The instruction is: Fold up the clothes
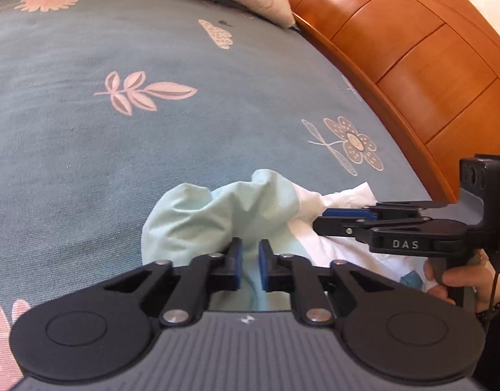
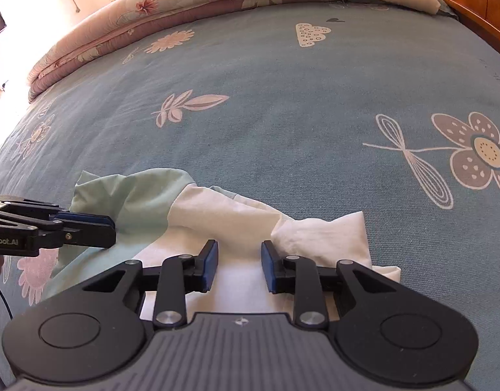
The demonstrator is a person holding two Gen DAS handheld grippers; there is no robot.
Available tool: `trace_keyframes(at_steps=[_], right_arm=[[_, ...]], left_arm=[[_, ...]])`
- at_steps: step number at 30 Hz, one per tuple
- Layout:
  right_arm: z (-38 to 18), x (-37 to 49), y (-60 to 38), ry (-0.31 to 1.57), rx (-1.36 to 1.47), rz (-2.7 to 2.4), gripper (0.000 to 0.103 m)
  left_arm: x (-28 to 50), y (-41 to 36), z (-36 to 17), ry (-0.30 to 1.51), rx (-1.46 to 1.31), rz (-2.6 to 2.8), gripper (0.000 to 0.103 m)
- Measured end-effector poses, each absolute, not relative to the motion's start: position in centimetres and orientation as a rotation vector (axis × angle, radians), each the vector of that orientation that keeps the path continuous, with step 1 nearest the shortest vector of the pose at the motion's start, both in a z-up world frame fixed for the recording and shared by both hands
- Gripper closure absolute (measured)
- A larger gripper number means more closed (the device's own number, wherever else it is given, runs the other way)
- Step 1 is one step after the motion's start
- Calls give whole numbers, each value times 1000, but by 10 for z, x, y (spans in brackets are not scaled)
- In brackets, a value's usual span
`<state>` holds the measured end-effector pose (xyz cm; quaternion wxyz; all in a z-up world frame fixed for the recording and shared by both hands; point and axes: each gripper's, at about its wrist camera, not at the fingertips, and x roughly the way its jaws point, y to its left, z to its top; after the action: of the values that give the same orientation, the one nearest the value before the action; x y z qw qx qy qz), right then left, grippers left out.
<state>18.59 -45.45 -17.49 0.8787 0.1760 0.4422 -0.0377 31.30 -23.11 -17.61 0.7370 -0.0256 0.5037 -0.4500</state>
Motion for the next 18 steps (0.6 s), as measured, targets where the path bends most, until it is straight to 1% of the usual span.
trace_keyframes(at_steps=[3,8,10,12,15,18], right_arm=[[-183,189,-457,905,376,-80,75],[-176,186,-453,895,366,-87,73],[-164,177,-458,867,407,-75,68],[-147,164,-461,829,419,-72,66],[-123,147,-464,789,391,-89,66],[-117,142,-466,813,366,-113,66]], left_arm=[[313,-233,-180,1111,-55,-982,98],[314,-228,-170,1111,-78,-972,98],[314,-221,-154,1083,-80,-966,98],[312,-215,-137,1044,-63,-964,96],[310,-213,-116,1002,-27,-967,96],[308,-224,-118,1003,80,-917,96]])
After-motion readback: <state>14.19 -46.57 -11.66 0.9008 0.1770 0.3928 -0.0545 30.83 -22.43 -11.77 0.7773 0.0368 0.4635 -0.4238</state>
